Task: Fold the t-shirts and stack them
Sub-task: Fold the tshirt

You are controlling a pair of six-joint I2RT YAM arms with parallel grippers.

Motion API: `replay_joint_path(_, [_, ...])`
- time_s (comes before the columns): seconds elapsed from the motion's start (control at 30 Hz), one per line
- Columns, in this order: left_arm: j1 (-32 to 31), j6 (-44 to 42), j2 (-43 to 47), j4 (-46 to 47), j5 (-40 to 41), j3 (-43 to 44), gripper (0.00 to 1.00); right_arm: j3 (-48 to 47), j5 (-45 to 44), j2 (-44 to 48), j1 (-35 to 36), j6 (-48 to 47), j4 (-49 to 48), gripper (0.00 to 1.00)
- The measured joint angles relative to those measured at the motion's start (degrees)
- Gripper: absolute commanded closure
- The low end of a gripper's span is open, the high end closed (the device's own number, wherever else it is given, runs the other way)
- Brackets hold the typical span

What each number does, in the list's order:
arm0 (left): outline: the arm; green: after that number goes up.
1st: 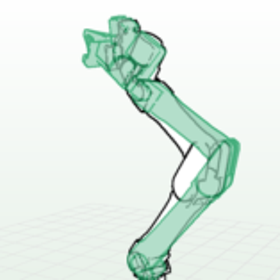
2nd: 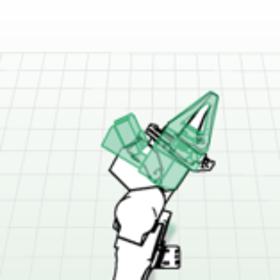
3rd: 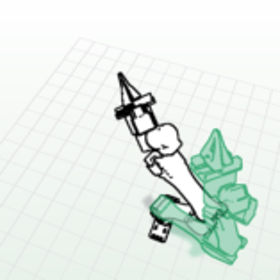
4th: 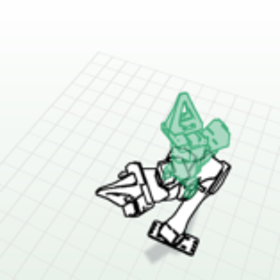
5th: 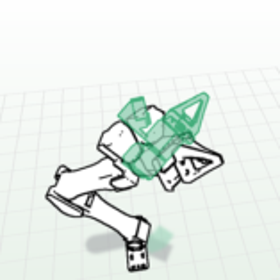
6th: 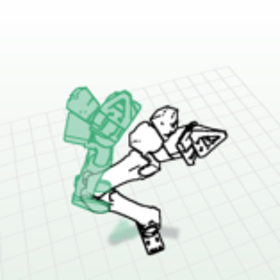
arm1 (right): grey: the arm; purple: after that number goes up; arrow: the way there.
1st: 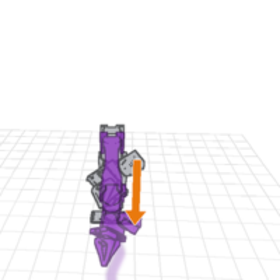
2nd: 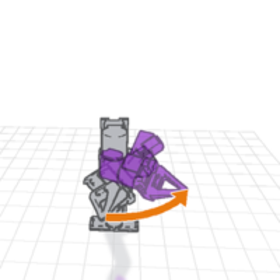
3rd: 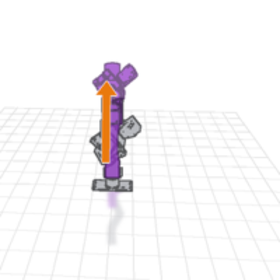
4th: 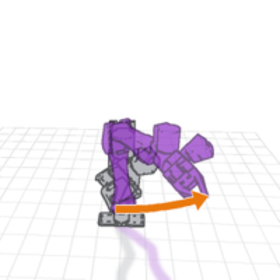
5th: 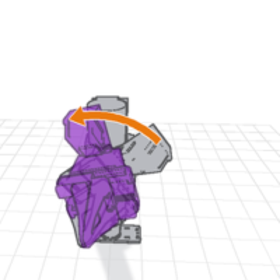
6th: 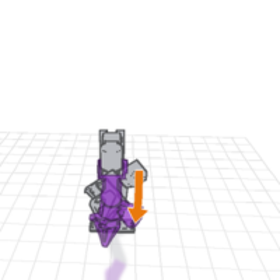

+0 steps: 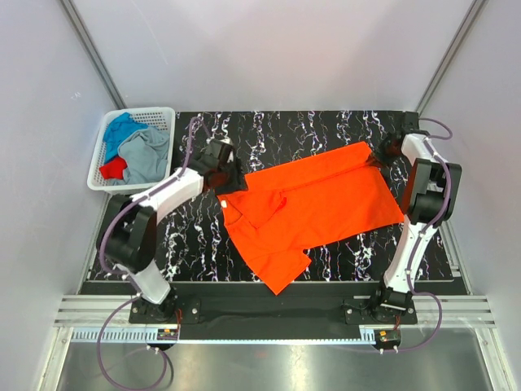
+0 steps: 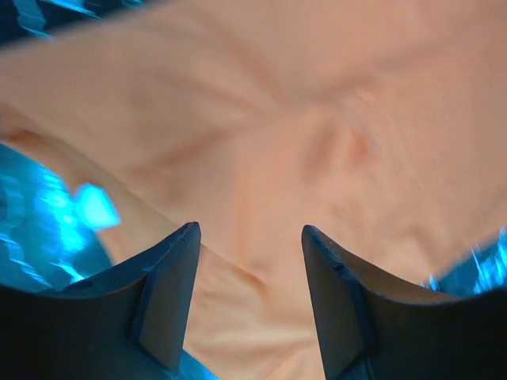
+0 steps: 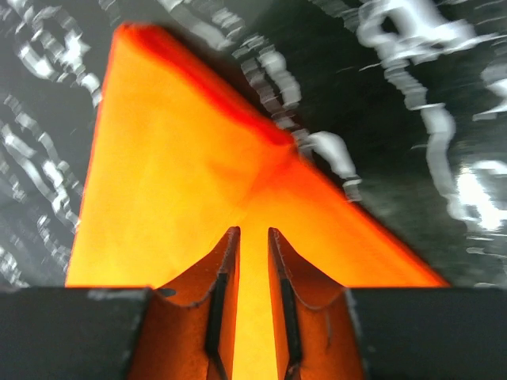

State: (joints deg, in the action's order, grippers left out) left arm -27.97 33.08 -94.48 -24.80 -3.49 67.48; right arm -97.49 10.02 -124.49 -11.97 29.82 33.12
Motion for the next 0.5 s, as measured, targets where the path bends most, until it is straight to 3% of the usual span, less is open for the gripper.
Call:
replay_joint_path(0.2, [6.82,0.76,-7.39,-1.38,3.04,0.39,0.42,0.0,3.1,-0.22,1.49,0.02,-1.2,0.74])
replay_joint_path(0.37, [7.26,1.53,-12.24,-4.04,6.05,2.45,0.44,1.46,2.27,-0.68,1.42,0.83,-2.64,0.74])
replay_joint_path(0.5, [7.34,1.86,-17.53,-6.03,8.5,9.38,0.45,7.21,1.49,0.13,1.22,3.65,-6.97,0.74])
